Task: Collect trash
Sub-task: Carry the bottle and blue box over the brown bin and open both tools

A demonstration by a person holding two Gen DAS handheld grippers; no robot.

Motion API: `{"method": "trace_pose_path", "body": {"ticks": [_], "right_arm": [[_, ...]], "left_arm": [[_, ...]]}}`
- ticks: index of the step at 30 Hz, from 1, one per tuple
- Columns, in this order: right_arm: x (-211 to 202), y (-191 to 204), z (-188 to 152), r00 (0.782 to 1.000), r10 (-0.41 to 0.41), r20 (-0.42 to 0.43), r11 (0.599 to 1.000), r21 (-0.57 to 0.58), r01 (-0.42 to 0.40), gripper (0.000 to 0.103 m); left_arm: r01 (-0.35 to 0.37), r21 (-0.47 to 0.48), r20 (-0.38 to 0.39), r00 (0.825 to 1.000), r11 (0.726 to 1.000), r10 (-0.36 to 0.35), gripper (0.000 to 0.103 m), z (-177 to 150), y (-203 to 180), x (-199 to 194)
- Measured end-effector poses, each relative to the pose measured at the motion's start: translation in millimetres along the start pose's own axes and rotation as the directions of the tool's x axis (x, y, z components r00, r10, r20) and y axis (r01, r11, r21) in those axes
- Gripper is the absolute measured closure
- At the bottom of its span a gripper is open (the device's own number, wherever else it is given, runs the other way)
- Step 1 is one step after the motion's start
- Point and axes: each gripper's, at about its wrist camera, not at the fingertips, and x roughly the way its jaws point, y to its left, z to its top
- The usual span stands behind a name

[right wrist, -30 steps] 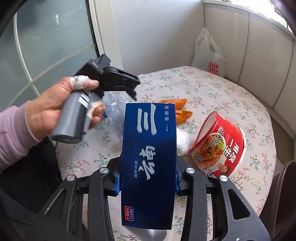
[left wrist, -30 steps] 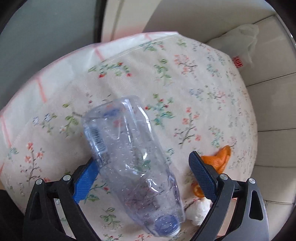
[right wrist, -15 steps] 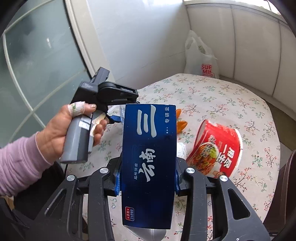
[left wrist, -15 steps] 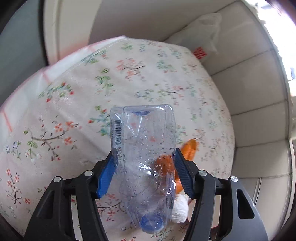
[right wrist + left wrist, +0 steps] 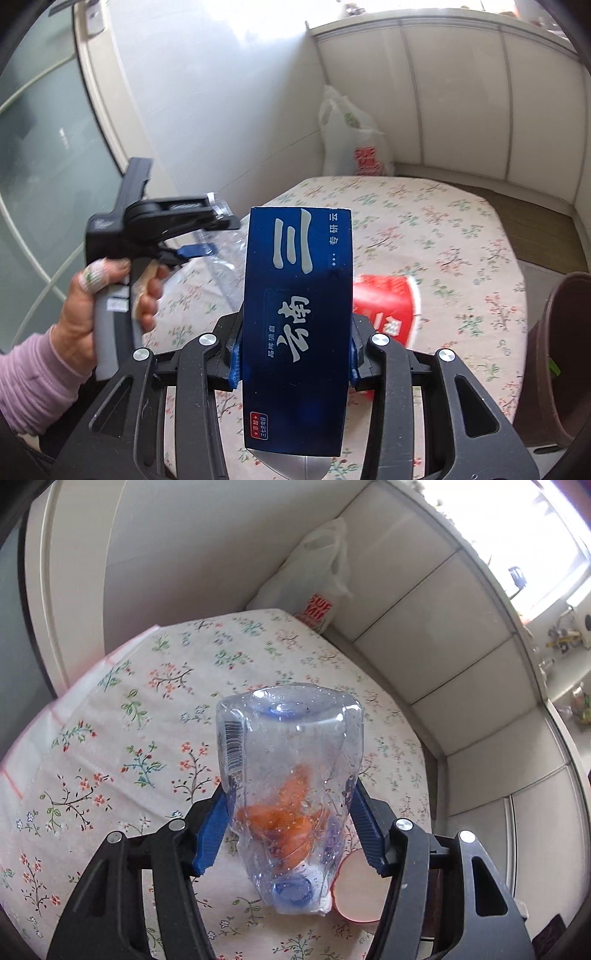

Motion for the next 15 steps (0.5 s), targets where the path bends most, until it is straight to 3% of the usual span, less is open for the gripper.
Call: {"method": "trace_pose_path", "body": {"ticks": [10, 15], "right_arm": [[-28.6, -34.6, 9.6, 0.993, -0.076, 0.088, 0.992, 0.112, 0.066, 0.065], [-46.9, -62.8, 11.5, 0.978, -0.165, 0.129, 0.973, 0.184, 0.14, 0.065]], "left_arm": [[0.048, 0.084, 0.024, 0.998, 0.995, -0.05, 0.042, -13.5, -26.4, -20.2], [0.073, 0.133, 0.022, 0.997, 0.988, -0.077, 0.042, -24.8, -45.9, -25.0]]}}
